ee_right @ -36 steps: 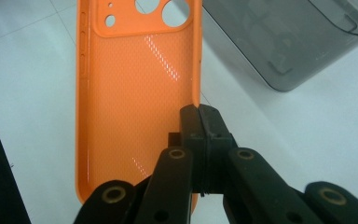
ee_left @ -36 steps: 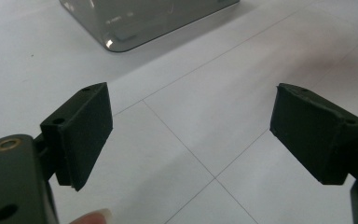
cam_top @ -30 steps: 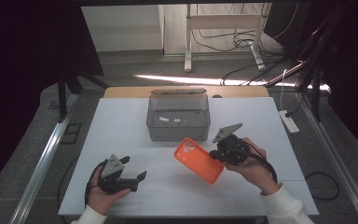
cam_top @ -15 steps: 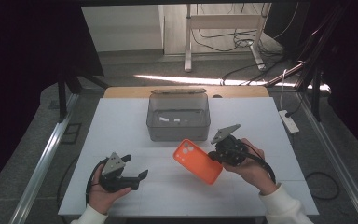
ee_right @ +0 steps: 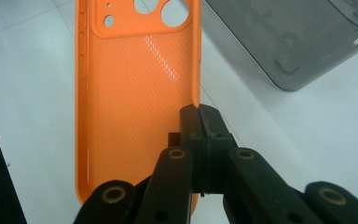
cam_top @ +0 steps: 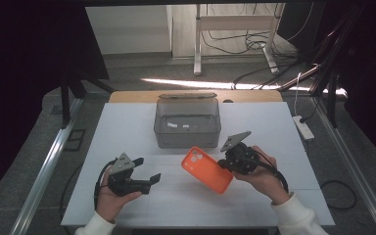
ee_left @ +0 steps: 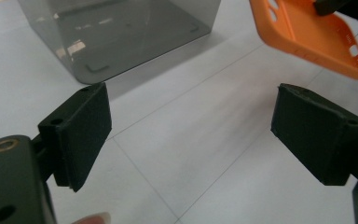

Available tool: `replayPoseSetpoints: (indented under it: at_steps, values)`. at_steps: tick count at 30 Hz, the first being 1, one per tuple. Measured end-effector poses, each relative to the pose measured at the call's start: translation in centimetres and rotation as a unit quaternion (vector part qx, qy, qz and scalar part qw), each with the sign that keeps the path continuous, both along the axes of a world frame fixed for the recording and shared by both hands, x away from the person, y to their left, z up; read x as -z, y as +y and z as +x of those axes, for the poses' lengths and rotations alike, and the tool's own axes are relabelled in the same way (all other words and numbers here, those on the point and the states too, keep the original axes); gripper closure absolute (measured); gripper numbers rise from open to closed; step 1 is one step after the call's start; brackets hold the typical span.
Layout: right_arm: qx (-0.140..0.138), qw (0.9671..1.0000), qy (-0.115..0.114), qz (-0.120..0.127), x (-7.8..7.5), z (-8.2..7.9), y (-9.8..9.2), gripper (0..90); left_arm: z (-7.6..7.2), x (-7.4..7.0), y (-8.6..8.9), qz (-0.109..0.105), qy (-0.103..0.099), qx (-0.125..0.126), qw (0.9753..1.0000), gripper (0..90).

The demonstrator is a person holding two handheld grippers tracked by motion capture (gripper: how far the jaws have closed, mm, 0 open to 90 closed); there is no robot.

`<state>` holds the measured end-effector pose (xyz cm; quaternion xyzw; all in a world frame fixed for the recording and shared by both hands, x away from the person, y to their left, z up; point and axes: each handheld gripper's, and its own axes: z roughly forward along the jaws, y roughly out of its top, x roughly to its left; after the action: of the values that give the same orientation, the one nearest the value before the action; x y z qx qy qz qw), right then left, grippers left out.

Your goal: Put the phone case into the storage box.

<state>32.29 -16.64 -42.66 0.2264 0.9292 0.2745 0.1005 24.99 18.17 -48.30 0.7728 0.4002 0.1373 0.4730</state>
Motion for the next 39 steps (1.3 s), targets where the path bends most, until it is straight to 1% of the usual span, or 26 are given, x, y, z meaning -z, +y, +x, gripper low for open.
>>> replayPoseSetpoints:
  at_steps: [2,4,7,10,13,21,25,30,36,39]
  values:
    - [-0.001,1.0000,-0.001,0.000,0.0,0.0,0.0,90.0,0.1,-0.2,-0.1,-0.002,0.000,0.002,1.0000,13.0]
    - [-0.001,1.0000,0.000,0.001,0.0,0.0,0.0,90.0,0.3,-0.4,-0.3,-0.006,0.003,0.010,0.9999,12.8]
    - [-0.001,1.0000,0.000,0.000,-0.1,0.0,-0.1,90.0,0.6,-0.7,-0.8,-0.004,0.002,0.019,0.9998,12.9]
    - [0.000,1.0000,0.000,0.001,-0.1,-0.1,-0.1,90.0,0.7,-0.8,-1.1,-0.002,0.001,0.021,0.9998,13.0]
    - [-0.003,1.0000,-0.003,0.002,-0.1,0.0,-0.1,90.0,0.8,-0.8,-1.2,-0.003,0.004,0.023,0.9997,13.0]
    - [0.003,0.9999,-0.008,0.005,-0.2,0.0,-0.3,90.0,1.2,-1.2,-1.6,-0.004,0.008,0.027,0.9996,13.3]
    - [0.003,0.9999,-0.010,0.005,-0.2,0.0,-0.2,90.0,1.5,-2.1,-2.2,-0.006,0.004,0.032,0.9995,13.4]
    - [0.004,0.9999,-0.011,0.005,-0.2,0.0,-0.2,90.0,1.7,-2.7,-3.0,-0.005,-0.004,0.037,0.9993,13.3]
    - [0.002,0.9999,-0.014,0.006,-0.3,-0.1,-0.2,90.0,2.3,-3.3,-3.8,-0.008,-0.003,0.045,0.9990,13.3]
    - [0.004,0.9999,-0.015,0.006,-0.4,-0.1,-0.3,90.0,2.5,-3.5,-4.1,-0.010,0.001,0.051,0.9986,13.2]
